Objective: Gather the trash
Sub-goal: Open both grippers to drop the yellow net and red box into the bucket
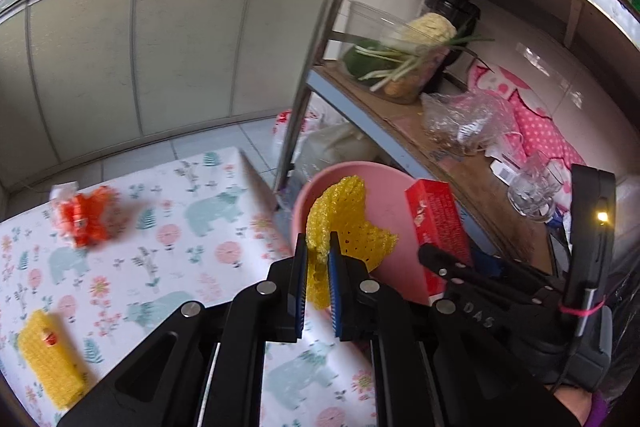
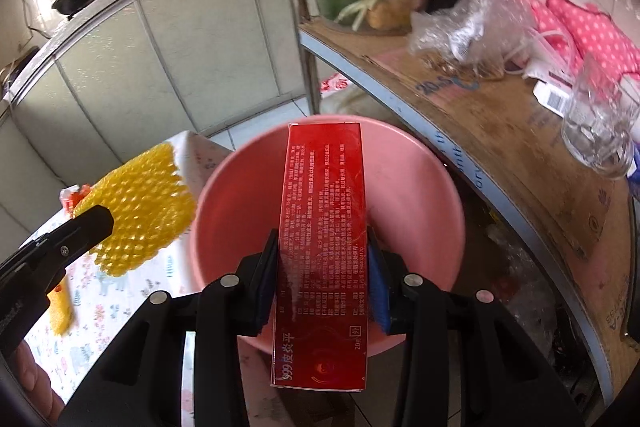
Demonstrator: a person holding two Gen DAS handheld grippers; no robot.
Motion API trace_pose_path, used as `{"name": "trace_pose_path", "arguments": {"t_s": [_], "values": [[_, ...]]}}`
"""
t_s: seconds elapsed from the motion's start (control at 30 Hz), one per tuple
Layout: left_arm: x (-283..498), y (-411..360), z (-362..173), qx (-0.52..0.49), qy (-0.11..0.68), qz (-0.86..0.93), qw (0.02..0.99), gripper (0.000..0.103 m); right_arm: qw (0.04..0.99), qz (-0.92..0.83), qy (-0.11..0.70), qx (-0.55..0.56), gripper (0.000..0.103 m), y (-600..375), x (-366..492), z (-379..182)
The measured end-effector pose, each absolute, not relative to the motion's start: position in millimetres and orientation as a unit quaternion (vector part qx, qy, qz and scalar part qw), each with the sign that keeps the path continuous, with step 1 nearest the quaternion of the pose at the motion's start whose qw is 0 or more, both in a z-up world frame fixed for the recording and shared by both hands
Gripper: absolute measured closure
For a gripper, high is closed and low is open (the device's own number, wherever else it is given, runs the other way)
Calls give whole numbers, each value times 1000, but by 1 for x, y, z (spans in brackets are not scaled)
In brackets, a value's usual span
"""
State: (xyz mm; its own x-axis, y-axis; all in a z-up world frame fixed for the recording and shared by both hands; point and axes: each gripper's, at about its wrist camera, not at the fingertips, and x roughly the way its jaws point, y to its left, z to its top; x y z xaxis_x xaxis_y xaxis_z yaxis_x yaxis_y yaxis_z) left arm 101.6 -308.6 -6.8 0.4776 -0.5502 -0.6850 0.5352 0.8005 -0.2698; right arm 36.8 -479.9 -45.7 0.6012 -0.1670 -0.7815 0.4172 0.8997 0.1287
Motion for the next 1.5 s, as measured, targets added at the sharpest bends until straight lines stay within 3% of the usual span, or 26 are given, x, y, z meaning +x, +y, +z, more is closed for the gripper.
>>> {"name": "trace_pose_path", "arguments": {"t_s": [0.37, 0.77, 0.87, 1.0, 1.07, 1.5], "values": [[113, -366, -41, 29, 432, -330, 839, 94, 876, -188, 416, 155, 63, -498, 48, -65], [120, -370, -60, 37, 443, -318, 837, 92, 866, -199, 437, 140, 62, -499, 55, -75], [120, -369, -60, 35, 445, -319, 836, 87, 866, -200, 437, 137, 62, -499, 56, -73], [121, -365, -58, 29, 447, -318, 835, 68, 868, -200, 435, 132, 62, -496, 54, -71], [121, -363, -57, 25, 446, -320, 835, 64, 868, -201, 436, 129, 62, -495, 54, -70], [117, -357, -52, 29, 442, -319, 838, 62, 870, -203, 433, 122, 61, -494, 51, -66]]}}
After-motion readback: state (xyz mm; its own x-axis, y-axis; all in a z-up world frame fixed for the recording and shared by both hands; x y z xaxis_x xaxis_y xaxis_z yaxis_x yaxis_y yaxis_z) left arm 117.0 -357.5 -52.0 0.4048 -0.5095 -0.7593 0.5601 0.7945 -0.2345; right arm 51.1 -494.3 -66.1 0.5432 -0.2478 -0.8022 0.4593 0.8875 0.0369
